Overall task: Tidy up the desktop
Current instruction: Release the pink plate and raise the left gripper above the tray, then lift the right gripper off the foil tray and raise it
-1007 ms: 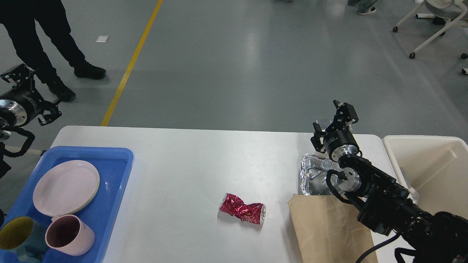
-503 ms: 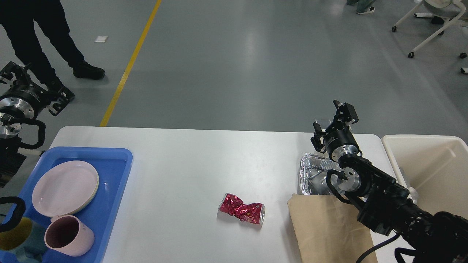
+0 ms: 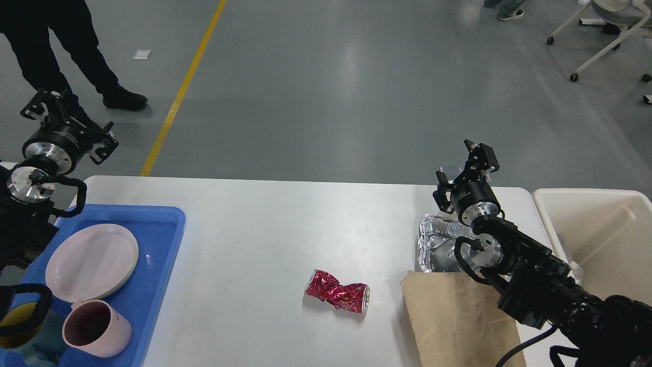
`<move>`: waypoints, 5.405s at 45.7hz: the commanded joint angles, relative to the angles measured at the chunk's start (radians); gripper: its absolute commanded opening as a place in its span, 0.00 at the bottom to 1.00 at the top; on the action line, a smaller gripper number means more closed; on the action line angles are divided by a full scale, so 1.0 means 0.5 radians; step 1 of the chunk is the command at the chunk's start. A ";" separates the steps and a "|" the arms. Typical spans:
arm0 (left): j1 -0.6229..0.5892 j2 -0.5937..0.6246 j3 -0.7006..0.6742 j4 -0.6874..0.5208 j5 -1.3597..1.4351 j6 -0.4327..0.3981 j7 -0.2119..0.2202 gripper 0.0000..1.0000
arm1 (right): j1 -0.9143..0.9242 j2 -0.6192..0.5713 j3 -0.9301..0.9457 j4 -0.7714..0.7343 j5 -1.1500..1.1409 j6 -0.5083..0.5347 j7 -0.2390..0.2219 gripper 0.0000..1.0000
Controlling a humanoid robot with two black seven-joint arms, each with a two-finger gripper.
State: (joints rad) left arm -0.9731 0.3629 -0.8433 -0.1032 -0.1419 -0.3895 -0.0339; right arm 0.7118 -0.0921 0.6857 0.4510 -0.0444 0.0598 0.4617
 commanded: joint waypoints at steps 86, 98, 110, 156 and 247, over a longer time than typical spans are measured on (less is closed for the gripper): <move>0.507 -0.388 0.018 0.001 -0.017 -0.749 -0.846 0.96 | 0.000 0.000 0.000 0.000 0.000 0.000 0.000 1.00; 0.517 -0.388 0.024 0.001 -0.017 -0.749 -0.856 0.96 | 0.000 0.000 0.000 0.000 0.000 0.000 0.000 1.00; 0.517 -0.391 0.021 0.001 -0.017 -0.749 -0.856 0.96 | 0.003 0.009 0.000 0.000 0.000 -0.015 0.000 1.00; 0.517 -0.391 0.021 0.001 -0.017 -0.749 -0.856 0.96 | 0.178 -0.126 0.037 -0.012 0.000 -0.012 -0.021 1.00; 0.517 -0.388 0.021 0.001 -0.017 -0.752 -0.856 0.96 | 1.463 -0.227 -3.381 0.306 -0.019 0.659 -0.614 1.00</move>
State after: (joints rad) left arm -0.7148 0.1685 -0.8321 -0.1029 -0.1503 -0.7640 -0.4617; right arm 1.3628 -0.2059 -0.9018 0.5086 -0.0572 0.3209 0.1621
